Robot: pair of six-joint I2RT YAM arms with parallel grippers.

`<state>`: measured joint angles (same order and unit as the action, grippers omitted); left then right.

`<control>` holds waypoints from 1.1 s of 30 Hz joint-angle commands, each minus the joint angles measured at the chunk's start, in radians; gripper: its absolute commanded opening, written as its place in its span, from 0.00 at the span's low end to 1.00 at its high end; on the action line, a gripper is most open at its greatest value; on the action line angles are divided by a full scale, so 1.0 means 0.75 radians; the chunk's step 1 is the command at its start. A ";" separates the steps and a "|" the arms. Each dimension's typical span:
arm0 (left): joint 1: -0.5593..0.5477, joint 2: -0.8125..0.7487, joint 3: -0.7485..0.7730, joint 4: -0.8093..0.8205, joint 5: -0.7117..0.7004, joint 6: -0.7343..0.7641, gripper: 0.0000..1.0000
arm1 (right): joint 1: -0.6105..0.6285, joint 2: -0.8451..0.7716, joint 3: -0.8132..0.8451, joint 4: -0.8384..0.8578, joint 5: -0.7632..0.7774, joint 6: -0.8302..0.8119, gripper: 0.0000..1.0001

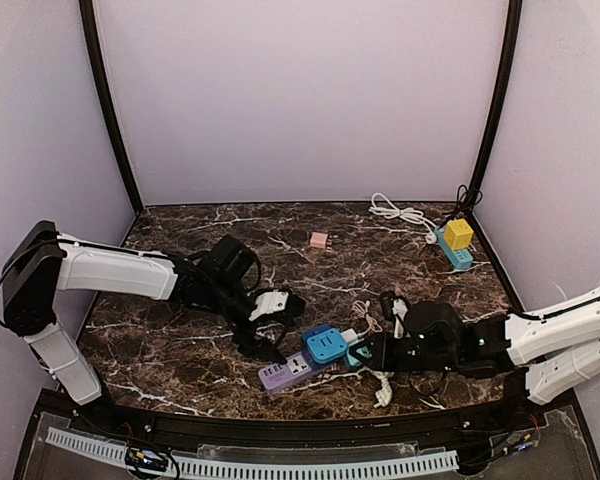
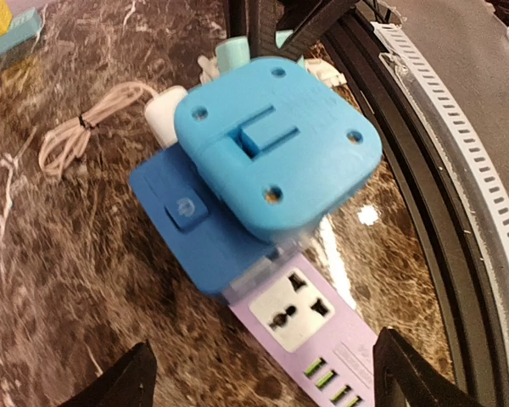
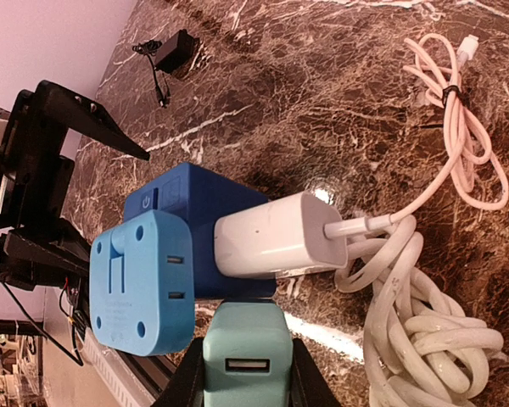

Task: Insert the plug
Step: Adjust the socket at the center of the board.

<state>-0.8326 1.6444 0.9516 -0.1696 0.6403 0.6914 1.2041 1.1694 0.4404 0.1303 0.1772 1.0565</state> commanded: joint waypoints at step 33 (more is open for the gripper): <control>-0.175 0.139 0.078 0.164 -0.372 0.298 0.63 | -0.339 0.225 0.028 0.440 -0.285 -0.485 0.00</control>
<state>-0.9222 1.7760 1.0729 -0.0345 0.5812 1.0336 1.0019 1.3064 0.4408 0.2852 -0.0063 0.7952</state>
